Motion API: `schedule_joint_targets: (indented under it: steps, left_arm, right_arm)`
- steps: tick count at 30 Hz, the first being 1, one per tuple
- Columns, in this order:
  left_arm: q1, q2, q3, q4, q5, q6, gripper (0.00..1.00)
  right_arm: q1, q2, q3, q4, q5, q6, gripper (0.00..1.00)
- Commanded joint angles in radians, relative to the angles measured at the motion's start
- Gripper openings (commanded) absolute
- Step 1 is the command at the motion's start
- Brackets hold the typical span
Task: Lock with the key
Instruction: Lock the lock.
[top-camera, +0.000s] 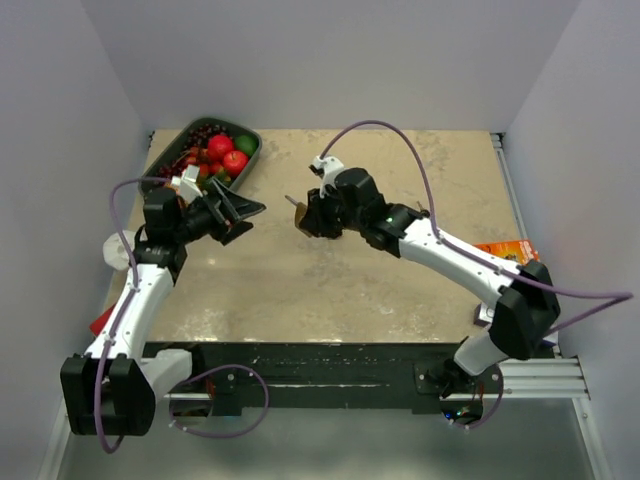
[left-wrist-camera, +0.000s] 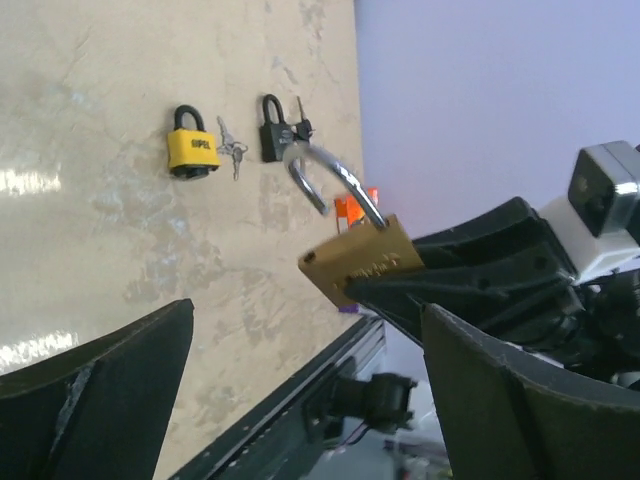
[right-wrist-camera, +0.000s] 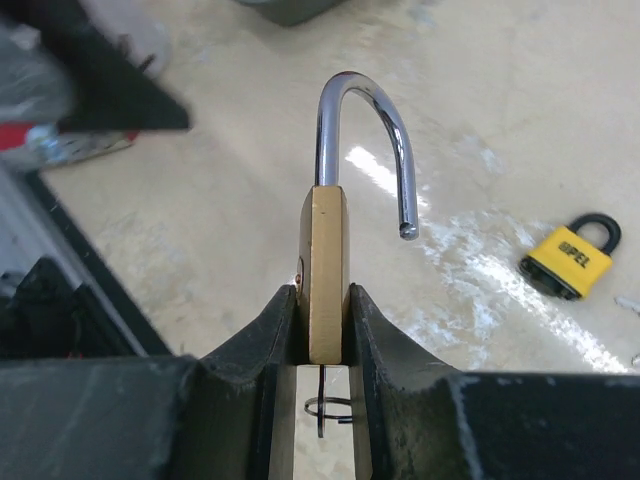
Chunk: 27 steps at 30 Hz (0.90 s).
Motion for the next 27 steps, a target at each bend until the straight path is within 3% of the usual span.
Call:
schedule_joint_targets:
  steps: [1, 2, 3, 7, 8, 12, 15, 21, 27]
  left_arm:
    - [0.007, 0.043, 0.229, -0.2, 0.168, 0.607, 0.99]
    - [0.007, 0.043, 0.259, -0.253, 0.173, 0.712, 0.99]
    - [0.007, 0.043, 0.307, -0.351, 0.189, 0.941, 0.99]
    - [0.007, 0.005, 0.359, -0.571, 0.375, 1.469, 0.99]
    - [0.007, 0.003, 0.37, -0.69, 0.4, 1.678, 0.99]
    - [-0.018, -0.004, 0.373, -0.902, 0.475, 2.04, 0.95]
    - [-0.094, -0.007, 0.37, -0.917, 0.461, 2.1, 0.89]
    - [-0.233, -0.033, 0.324, -0.696, 0.392, 1.887, 0.77]
    - [-0.3, -0.018, 0.327, -0.659, 0.331, 1.849, 0.63]
  right_arm:
    - [0.016, -0.19, -0.025, 0.122, -0.293, -0.209, 0.0]
    - [0.016, -0.211, -0.053, 0.132, -0.324, -0.223, 0.0]
    - [0.014, -0.229, -0.065, 0.136, -0.358, -0.241, 0.0]
    - [0.014, -0.306, -0.106, 0.125, -0.505, -0.33, 0.0]
    - [0.014, -0.312, -0.117, 0.11, -0.55, -0.342, 0.0]
    - [0.014, -0.343, -0.126, 0.071, -0.618, -0.416, 0.0]
    - [0.016, -0.357, -0.131, 0.051, -0.634, -0.45, 0.0]
    - [0.012, -0.365, -0.145, 0.053, -0.656, -0.473, 0.0]
    - [0.012, -0.36, -0.153, 0.063, -0.653, -0.471, 0.0]
